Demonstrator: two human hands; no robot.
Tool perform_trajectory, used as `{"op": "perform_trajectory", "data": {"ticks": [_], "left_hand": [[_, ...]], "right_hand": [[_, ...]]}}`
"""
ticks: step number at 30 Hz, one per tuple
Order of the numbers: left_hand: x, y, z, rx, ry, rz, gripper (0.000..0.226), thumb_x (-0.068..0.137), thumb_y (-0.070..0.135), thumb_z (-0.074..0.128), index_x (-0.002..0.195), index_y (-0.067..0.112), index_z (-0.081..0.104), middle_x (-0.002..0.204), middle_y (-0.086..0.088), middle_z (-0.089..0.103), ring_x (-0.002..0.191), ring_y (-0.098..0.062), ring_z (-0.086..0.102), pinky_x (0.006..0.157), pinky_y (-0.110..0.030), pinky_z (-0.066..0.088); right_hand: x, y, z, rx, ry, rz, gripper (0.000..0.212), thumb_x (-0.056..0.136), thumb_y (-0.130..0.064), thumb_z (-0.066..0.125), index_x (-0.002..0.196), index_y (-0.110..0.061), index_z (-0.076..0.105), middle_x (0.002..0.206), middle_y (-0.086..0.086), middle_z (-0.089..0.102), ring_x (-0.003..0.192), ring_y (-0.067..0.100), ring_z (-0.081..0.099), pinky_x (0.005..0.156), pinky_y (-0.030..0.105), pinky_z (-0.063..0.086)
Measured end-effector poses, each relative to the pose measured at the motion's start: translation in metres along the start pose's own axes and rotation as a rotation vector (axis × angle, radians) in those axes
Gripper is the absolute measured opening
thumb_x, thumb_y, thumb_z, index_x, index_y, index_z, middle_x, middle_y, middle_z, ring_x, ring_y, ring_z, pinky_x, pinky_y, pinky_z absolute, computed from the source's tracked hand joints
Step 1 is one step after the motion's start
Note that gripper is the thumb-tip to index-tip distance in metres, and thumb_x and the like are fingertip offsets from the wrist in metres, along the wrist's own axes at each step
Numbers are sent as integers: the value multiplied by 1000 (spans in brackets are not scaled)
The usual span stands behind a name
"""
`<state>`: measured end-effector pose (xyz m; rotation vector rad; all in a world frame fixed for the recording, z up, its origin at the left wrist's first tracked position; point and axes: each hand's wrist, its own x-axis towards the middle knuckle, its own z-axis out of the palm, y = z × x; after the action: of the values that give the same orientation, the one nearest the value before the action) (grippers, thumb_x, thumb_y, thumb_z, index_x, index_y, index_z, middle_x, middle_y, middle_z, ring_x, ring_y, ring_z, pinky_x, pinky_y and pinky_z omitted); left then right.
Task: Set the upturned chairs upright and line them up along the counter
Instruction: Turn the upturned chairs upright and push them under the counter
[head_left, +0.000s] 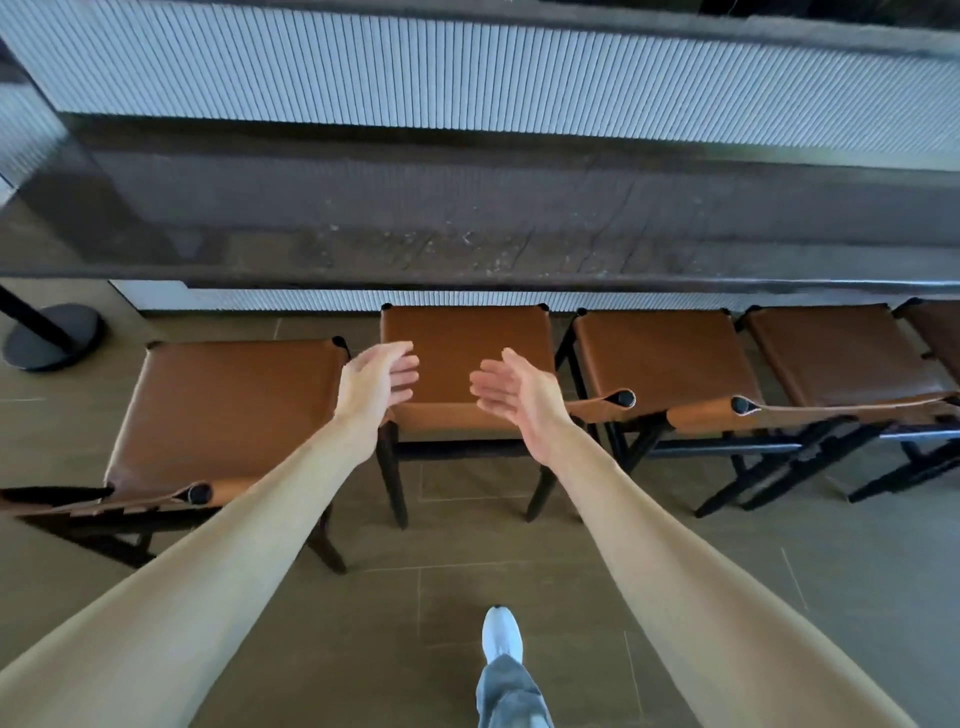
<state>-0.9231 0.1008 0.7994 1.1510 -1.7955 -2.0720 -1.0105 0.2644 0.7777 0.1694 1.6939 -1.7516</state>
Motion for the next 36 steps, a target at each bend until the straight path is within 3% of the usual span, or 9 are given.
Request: {"op": "perform_trajectory", "data": {"ticks": [3,6,10,15,21,27,30,36], "left_hand": [[-45,18,-43,-59,-5,199,25,102,32,55,117,17,67,119,-6,71,112,-20,67,102,-40,52],[-96,24,-113,-103,16,337,25,103,35,53,116,20,67,121,-3,71,114,-17,66,104,-40,51],[-137,32,-199,-178,131,389,23,102,34,53,113,22,70,110,-2,75,108,-18,70,104,-44,52],[-157,65,-308,-287,279,464,28,104,32,53,119,16,71,114,-6,74,109,-22,69,104,-46,51],[-167,85,-420,-354,400,524,23,103,27,54,116,16,69,110,-8,76,106,-26,71,97,-40,55],[-138,72,-503,-314,452,466,23,103,31,53,118,20,67,112,-4,75,107,-21,70,99,-40,53],[-117,67,-533,-314,466,406,23,103,32,53,119,23,67,112,1,76,104,-18,71,95,-34,53],[-79,72,-554,-285,392,329,27,103,29,53,125,17,64,112,1,75,104,-17,71,99,-37,53]], "right_hand": [[-50,-20,30,15,53,-273,32,105,-39,48,112,-17,71,115,3,76,107,17,72,104,40,53],[-105,-23,85,6,1,-443,35,106,-39,46,121,-18,70,120,-2,74,113,12,69,106,39,51],[-157,-14,160,-71,-77,-595,38,107,-36,43,130,-16,67,127,-5,71,118,8,65,109,33,47],[-199,-13,272,-104,-212,-687,37,106,-36,44,129,-18,67,127,-4,71,120,10,64,110,35,46],[-209,-13,388,-75,-282,-718,38,107,-29,43,129,-9,66,127,4,71,117,18,66,107,41,49],[-174,7,474,-25,-288,-688,33,106,-31,46,123,-15,69,121,-2,73,111,14,69,104,40,52],[-152,23,509,40,-247,-611,29,105,-31,49,117,-17,71,117,-1,75,109,17,71,104,44,52],[-144,59,551,53,-181,-448,25,103,-33,53,106,-21,74,110,-1,77,108,17,71,105,47,51]]}}
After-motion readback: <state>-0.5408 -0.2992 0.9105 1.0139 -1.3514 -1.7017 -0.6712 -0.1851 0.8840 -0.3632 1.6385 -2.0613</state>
